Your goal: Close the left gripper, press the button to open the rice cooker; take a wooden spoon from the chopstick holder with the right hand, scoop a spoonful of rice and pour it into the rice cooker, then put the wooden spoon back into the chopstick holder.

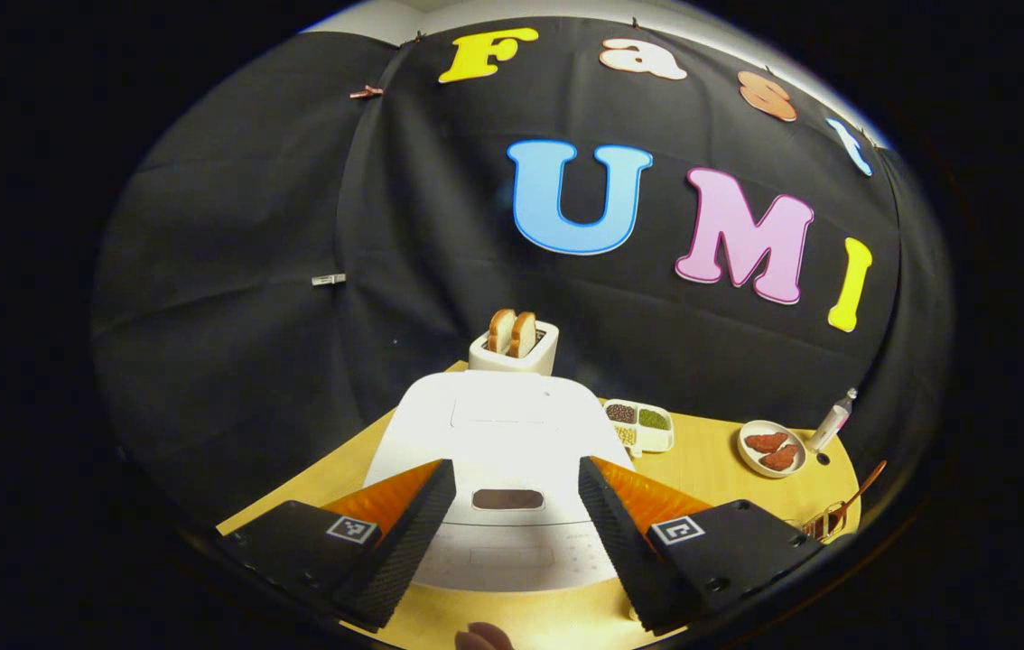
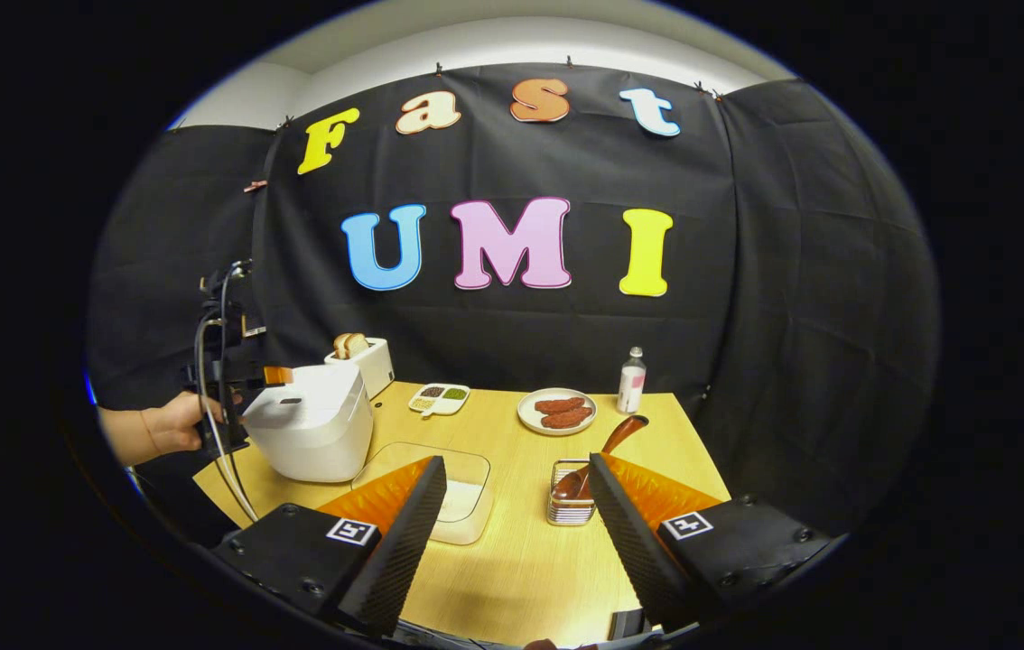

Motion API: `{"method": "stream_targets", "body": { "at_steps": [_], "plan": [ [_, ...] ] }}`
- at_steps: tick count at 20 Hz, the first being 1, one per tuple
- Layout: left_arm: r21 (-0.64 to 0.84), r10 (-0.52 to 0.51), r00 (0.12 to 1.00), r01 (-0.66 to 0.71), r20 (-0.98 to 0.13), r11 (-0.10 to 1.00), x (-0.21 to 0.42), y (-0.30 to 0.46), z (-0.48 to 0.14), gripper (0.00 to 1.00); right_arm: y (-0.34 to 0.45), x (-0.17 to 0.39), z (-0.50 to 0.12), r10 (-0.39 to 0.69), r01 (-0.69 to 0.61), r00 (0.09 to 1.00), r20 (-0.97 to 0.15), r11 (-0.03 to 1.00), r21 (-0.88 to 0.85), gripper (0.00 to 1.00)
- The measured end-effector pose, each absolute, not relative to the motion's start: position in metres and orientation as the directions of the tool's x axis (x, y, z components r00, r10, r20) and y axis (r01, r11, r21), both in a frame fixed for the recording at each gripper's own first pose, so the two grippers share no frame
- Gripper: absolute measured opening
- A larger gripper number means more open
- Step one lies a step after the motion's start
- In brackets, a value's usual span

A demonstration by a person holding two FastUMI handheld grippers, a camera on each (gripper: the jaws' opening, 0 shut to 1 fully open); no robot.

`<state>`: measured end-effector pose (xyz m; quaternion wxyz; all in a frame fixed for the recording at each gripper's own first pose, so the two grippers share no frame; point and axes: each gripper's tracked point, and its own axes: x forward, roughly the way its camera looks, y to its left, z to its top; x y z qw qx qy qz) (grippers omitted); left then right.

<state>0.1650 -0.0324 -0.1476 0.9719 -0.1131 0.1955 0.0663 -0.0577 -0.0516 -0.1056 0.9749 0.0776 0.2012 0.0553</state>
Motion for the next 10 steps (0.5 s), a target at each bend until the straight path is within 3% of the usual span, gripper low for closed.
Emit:
{"method": "stream_targets", "body": {
  "at_steps": [10],
  "plan": [
    [-0.159, -0.011, 0.987, -0.014, -0.160, 0.987, 0.096, -0.055, -0.056, 0.94, -0.047, -0.028, -0.072, 0.116, -0.077, 0.945, -0.307, 0.988, 0.136, 0.99]
  ]
}}
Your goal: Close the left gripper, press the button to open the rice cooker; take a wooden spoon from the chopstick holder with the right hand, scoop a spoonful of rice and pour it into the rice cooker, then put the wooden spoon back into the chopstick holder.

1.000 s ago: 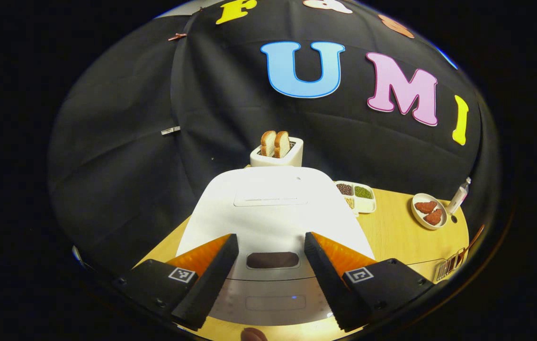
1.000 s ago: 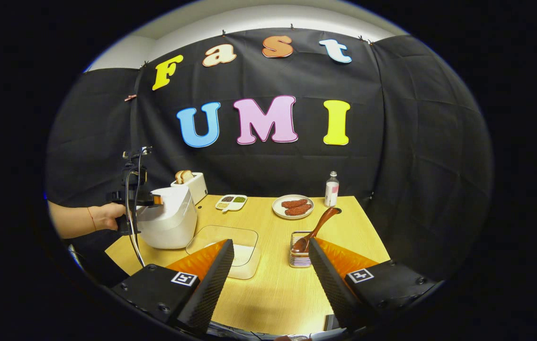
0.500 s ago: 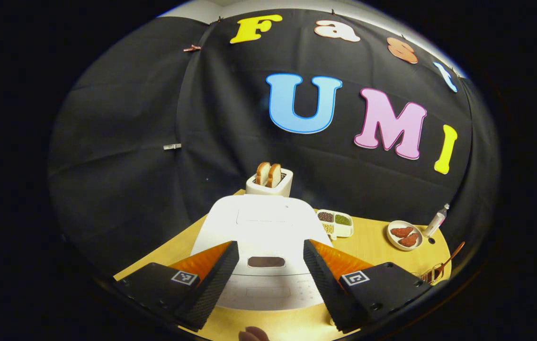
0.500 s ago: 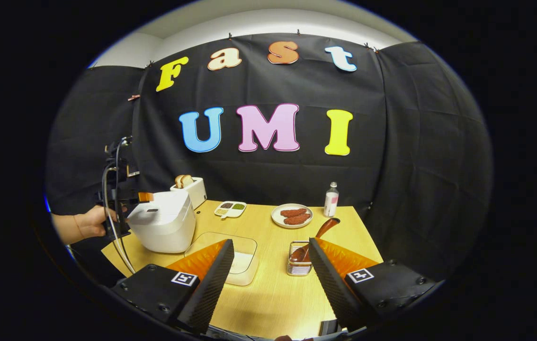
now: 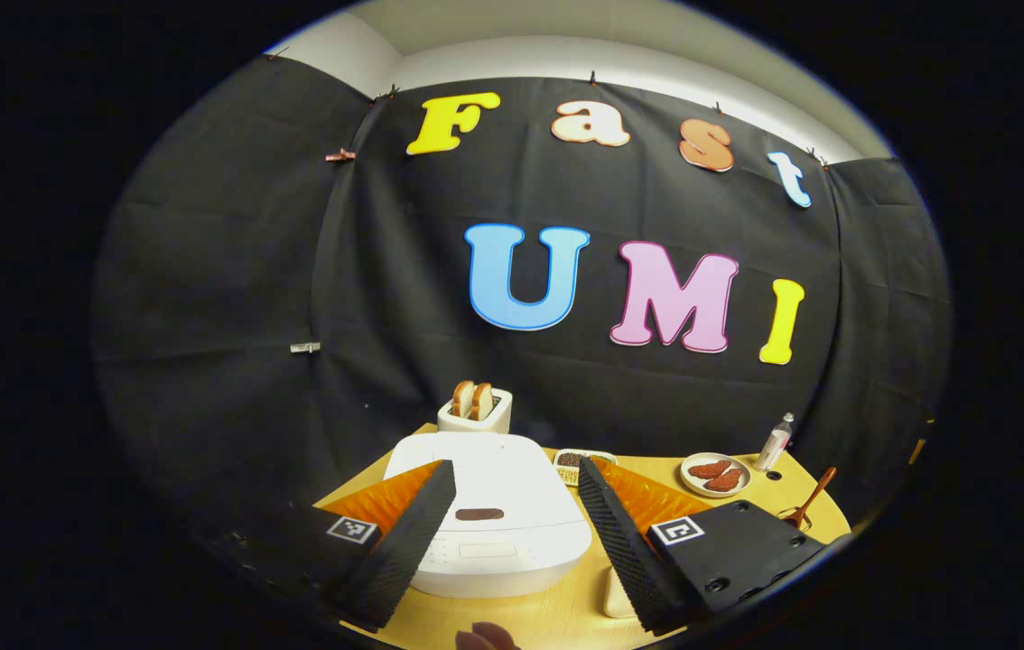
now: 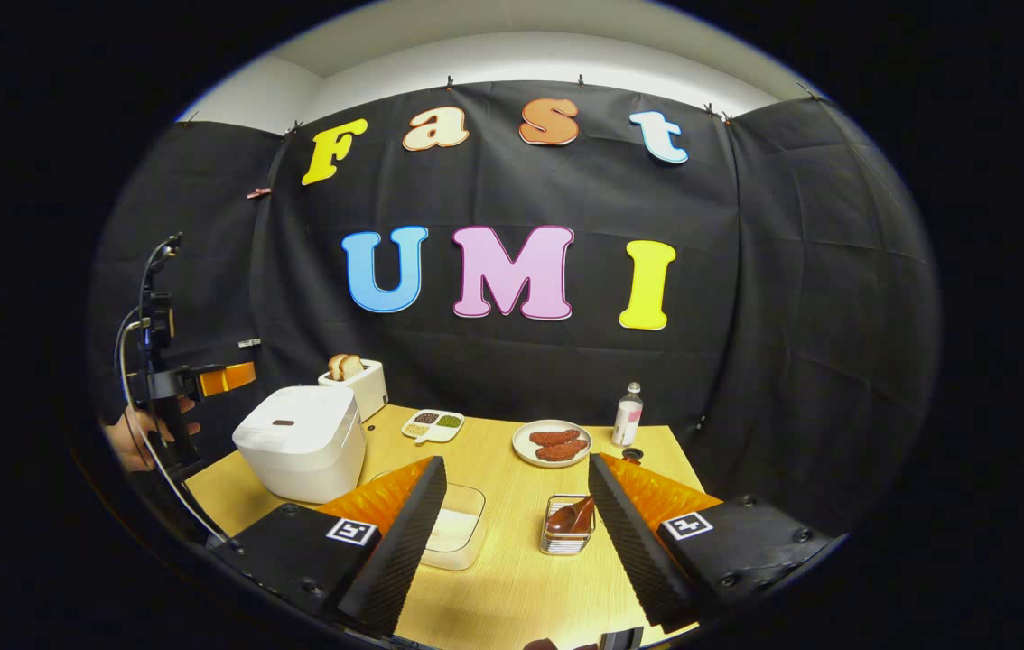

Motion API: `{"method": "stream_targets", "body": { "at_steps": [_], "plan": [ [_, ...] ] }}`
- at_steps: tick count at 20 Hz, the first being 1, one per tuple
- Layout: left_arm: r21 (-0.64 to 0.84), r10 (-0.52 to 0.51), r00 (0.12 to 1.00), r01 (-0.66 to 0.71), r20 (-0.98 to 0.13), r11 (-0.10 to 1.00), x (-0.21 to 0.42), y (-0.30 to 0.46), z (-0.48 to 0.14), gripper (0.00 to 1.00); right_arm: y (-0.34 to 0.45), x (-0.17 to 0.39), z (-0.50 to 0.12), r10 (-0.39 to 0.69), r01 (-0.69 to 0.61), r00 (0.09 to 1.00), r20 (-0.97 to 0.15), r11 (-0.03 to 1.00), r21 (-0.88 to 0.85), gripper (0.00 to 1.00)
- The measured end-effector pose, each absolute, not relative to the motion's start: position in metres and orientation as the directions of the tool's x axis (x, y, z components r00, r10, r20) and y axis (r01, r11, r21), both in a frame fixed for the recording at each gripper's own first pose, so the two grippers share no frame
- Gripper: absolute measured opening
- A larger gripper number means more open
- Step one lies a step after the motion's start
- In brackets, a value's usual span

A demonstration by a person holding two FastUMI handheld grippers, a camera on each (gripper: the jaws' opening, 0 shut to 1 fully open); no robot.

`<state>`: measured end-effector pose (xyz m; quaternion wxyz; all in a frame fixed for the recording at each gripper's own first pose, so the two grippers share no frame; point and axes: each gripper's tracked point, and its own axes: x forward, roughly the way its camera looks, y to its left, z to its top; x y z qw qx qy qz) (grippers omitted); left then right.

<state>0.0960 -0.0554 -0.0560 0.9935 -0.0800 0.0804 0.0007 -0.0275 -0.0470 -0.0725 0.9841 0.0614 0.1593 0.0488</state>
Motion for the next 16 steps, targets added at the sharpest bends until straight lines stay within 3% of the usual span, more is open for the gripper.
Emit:
{"method": "stream_targets", "body": {
  "at_steps": [9, 16],
  "plan": [
    [-0.103, -0.117, 0.992, 0.112, -0.038, 0.988, 0.048, -0.093, -0.015, 0.94, -0.051, 0.001, -0.046, 0.084, -0.052, 0.967, -0.241, 0.989, 0.136, 0.98],
    [-0.114, -0.142, 0.990, 0.138, -0.022, 0.984, 0.027, -0.106, -0.007, 0.94, -0.054, 0.005, -0.035, 0.049, -0.025, 0.979, -0.200, 0.992, 0.124, 0.98]
  ]
}}
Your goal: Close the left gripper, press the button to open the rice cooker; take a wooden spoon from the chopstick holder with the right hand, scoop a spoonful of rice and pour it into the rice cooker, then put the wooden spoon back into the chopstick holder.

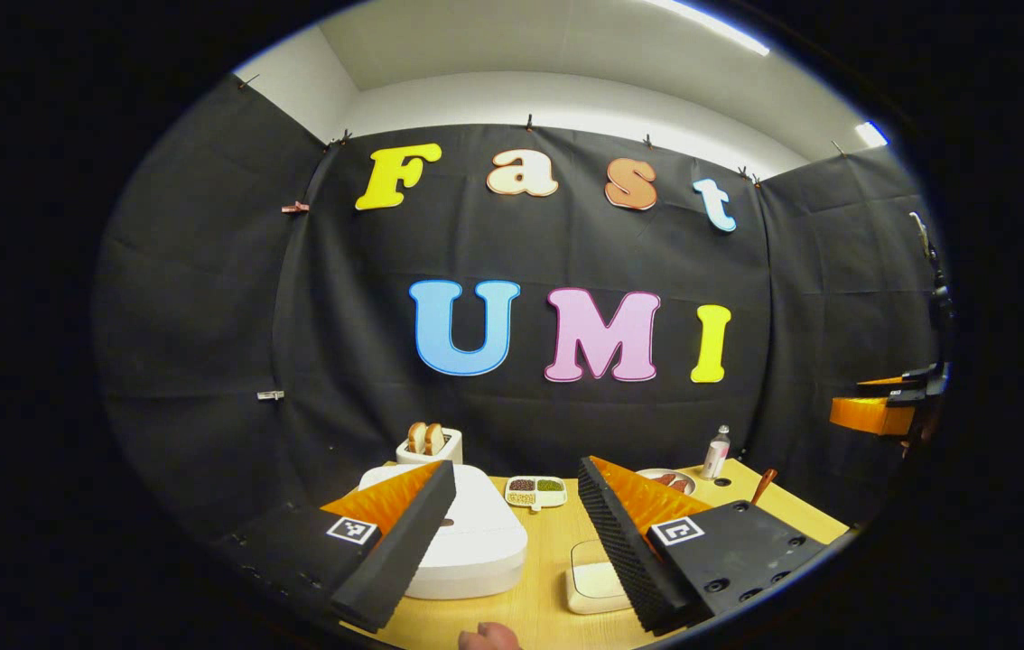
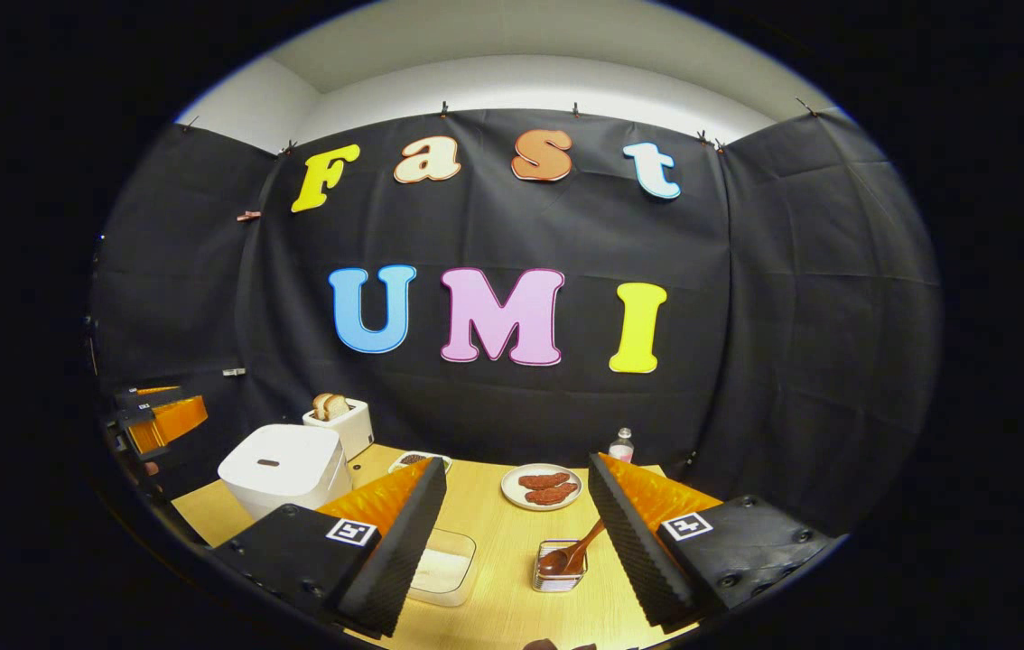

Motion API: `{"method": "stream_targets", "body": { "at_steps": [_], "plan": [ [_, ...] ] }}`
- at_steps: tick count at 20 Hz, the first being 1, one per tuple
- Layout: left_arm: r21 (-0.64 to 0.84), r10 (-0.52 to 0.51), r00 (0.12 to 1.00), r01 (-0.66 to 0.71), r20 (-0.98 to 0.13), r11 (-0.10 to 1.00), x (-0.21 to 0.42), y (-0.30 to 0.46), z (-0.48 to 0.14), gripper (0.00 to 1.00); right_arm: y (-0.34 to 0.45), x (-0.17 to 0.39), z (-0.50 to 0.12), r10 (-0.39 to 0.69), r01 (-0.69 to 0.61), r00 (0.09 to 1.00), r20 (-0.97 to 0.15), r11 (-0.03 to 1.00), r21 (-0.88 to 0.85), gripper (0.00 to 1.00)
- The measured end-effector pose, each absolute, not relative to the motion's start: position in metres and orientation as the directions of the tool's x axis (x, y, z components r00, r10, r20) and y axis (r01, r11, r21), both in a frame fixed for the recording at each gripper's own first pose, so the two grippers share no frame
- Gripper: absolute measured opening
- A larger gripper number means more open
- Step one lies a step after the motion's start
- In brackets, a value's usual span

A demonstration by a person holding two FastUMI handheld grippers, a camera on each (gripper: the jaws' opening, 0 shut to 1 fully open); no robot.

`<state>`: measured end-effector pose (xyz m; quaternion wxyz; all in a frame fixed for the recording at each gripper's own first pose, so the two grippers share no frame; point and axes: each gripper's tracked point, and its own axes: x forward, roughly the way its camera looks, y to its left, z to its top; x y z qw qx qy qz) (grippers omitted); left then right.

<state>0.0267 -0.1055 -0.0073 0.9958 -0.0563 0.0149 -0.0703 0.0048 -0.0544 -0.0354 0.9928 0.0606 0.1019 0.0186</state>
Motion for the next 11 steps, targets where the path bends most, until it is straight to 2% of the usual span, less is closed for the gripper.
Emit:
{"method": "stream_targets", "body": {
  "at_steps": [11],
  "plan": [
    [-0.093, -0.151, 0.988, 0.148, -0.020, 0.985, 0.0202, -0.1096, -0.0029, 0.94, -0.0518, -0.0041, -0.0300, 0.038, -0.017, 0.981, -0.189, 0.993, 0.113, 0.98]
  ]
}}
